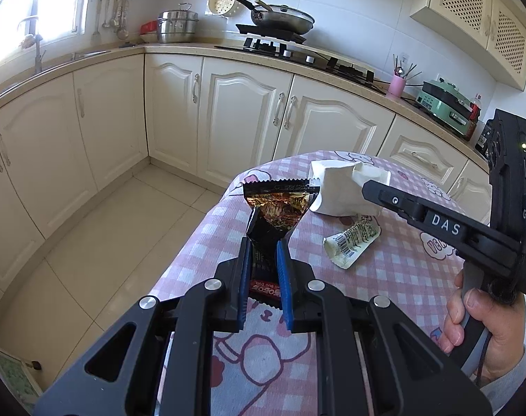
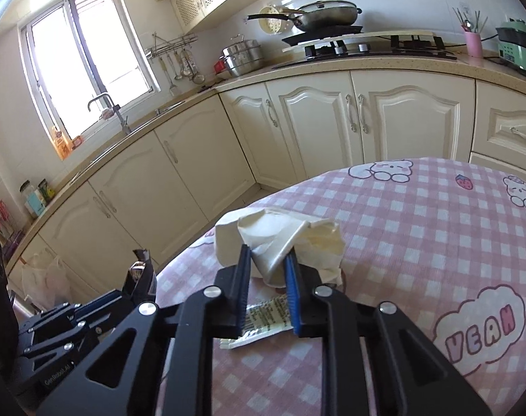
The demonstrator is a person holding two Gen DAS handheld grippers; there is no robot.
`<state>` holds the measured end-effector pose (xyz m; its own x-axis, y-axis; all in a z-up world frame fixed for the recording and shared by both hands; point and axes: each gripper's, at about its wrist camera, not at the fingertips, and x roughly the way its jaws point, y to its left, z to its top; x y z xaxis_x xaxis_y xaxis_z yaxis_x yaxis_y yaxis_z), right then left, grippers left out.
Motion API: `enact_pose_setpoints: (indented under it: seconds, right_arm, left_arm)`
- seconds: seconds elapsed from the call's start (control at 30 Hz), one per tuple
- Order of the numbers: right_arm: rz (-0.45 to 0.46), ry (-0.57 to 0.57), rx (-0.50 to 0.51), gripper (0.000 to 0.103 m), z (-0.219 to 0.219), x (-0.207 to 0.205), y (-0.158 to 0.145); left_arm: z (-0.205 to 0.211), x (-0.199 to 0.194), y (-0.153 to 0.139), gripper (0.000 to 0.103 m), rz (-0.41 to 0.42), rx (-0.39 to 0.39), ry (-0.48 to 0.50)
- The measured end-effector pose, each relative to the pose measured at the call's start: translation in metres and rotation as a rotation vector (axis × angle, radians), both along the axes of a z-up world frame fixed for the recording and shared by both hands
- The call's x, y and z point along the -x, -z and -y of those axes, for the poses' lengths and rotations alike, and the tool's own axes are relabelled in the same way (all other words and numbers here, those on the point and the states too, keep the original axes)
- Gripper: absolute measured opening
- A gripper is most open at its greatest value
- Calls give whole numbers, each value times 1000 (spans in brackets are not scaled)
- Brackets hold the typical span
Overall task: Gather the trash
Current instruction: 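Carry the black wrapper and white tissue toward the blue bucket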
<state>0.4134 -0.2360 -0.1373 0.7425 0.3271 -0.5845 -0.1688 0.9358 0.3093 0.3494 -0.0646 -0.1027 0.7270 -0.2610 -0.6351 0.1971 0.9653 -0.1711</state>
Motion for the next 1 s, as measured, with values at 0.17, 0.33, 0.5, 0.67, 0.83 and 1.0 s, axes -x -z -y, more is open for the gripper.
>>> enact_pose_setpoints:
  seconds: [0.17, 0.33, 0.5, 0.67, 0.83, 1.0]
  right_arm:
    - [50, -5, 74, 3, -20, 24, -14]
    - [100, -43, 56, 3, -37, 50, -35]
    - [111, -106, 39, 3, -70, 79, -48]
    - [118, -188, 16, 3, -118, 106, -56]
    - [111, -288, 5, 3, -177, 130, -56]
    - [78, -364, 0, 3, -228, 145, -42]
  left_arm:
    - [-7, 8, -8, 14, 9, 9, -7]
    - [-21, 28, -18, 14, 25, 23, -22]
    - [-49, 58, -28, 14, 49, 40, -64]
    - [-86, 92, -32, 14, 66, 27, -136]
    - [-129, 121, -27, 14, 56, 14, -220]
    - [-167, 142, -13, 14, 29, 3, -298]
